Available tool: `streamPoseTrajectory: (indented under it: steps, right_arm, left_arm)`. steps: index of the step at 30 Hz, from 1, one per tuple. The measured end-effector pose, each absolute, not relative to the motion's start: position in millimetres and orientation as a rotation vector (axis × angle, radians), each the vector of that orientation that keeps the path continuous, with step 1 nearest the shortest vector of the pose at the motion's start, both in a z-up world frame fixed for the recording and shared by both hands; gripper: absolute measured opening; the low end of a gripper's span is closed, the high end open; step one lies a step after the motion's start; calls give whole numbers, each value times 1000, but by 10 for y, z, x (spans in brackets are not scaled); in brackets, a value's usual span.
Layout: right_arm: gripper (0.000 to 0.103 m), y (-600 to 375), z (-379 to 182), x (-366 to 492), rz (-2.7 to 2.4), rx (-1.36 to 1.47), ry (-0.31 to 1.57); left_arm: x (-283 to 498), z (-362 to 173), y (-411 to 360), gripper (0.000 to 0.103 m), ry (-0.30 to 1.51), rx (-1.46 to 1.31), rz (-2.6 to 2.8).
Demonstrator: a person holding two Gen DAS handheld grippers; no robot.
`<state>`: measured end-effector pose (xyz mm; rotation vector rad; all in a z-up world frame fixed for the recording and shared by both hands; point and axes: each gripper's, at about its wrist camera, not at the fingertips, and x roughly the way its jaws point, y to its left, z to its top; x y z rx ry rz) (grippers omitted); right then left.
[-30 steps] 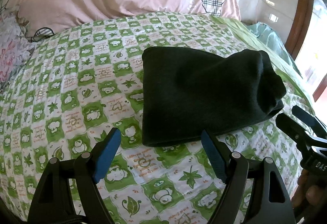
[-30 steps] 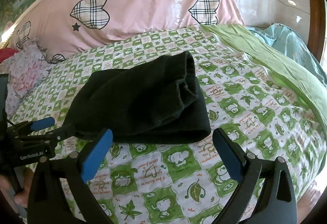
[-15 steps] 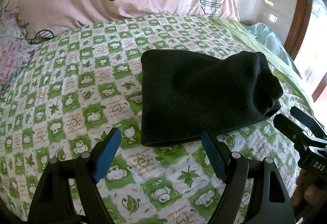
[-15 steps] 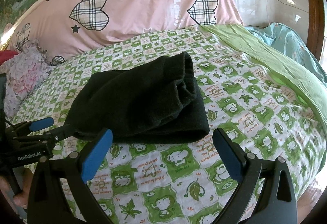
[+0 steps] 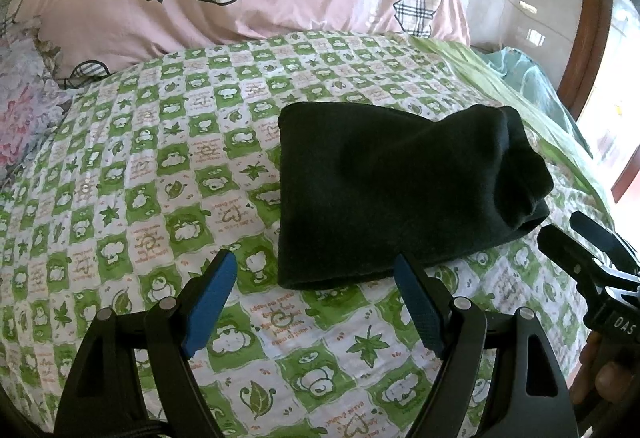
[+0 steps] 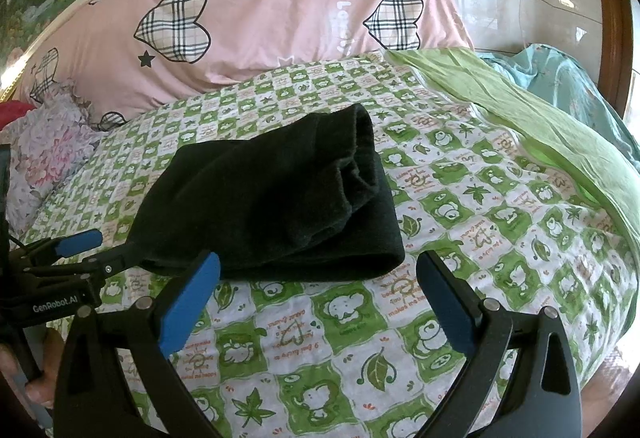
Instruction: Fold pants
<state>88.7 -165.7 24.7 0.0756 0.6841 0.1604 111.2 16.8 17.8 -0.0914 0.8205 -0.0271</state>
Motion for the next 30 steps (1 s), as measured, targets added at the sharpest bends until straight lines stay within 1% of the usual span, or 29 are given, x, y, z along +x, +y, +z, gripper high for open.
streamPoseTrajectory:
  steps: [30]
  right_arm:
    - [99,-1660,317,864,145,101,677]
  left_arm:
    - [1141,271,123,81,772,-66,-15]
